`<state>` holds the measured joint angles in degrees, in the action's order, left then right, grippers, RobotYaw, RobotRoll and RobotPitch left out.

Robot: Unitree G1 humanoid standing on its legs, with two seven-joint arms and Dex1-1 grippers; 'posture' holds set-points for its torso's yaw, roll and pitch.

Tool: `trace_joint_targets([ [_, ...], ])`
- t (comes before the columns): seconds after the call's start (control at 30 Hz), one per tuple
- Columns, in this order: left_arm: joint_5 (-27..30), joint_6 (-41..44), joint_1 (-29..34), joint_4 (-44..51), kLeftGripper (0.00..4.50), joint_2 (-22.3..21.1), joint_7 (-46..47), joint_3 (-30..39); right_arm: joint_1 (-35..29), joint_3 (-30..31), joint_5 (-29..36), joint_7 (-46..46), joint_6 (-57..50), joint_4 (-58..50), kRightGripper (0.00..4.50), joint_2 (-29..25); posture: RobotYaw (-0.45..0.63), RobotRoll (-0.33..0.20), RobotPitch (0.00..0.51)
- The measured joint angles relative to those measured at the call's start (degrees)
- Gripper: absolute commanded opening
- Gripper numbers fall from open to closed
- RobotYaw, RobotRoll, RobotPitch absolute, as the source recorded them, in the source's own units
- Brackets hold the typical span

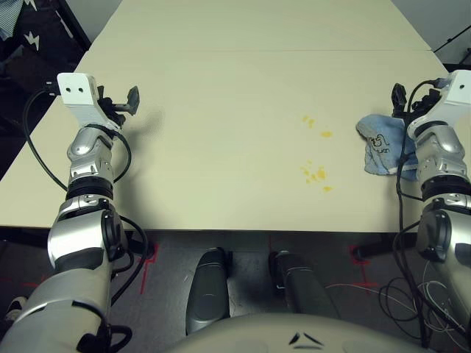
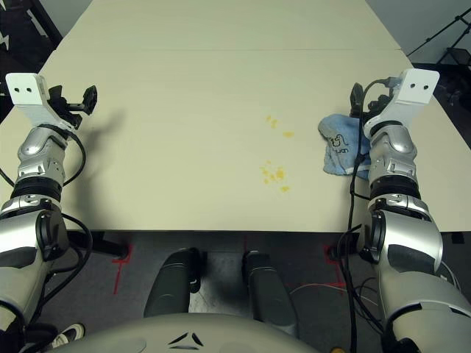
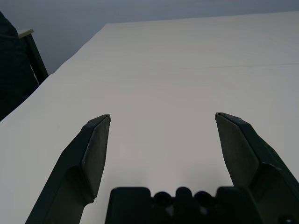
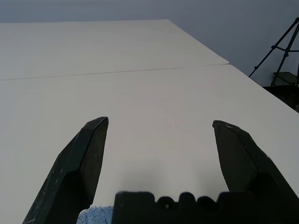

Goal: Wipe the water off the table with a rag.

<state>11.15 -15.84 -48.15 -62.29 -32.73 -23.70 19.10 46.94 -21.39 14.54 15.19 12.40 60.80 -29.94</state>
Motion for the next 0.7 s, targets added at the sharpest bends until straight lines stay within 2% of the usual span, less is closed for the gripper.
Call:
trace_joint_targets([
  [0.17, 0.0, 0.0, 0.01, 0.0, 4.5, 0.04, -0.03, -0.01, 0.0, 0.03, -0.01, 0.01, 0.0, 0.0, 4.44, 0.0, 0.13, 0.0, 0.157],
  [0.5, 0.05, 0.02, -0.07, -0.05, 4.5, 0.32, -1.7, -0.06, -0.36, 0.04, -0.01, 0.01, -0.06, -0.3, 4.44, -0.02, 0.12, 0.0, 0.141],
  [0.6, 0.74, 0.42, -0.43, 0.15, 4.5, 0.64, -4.87, -0.01, -0.34, 0.05, -0.02, 0.03, -0.12, -0.3, 4.44, -0.16, 0.12, 0.0, 0.137],
  [0.7, 3.02, 2.01, -0.35, 1.48, 4.5, 1.33, -12.13, 0.01, 0.06, 0.06, -0.04, 0.04, -0.3, -0.3, 4.44, -0.73, 0.13, 0.0, 0.135],
])
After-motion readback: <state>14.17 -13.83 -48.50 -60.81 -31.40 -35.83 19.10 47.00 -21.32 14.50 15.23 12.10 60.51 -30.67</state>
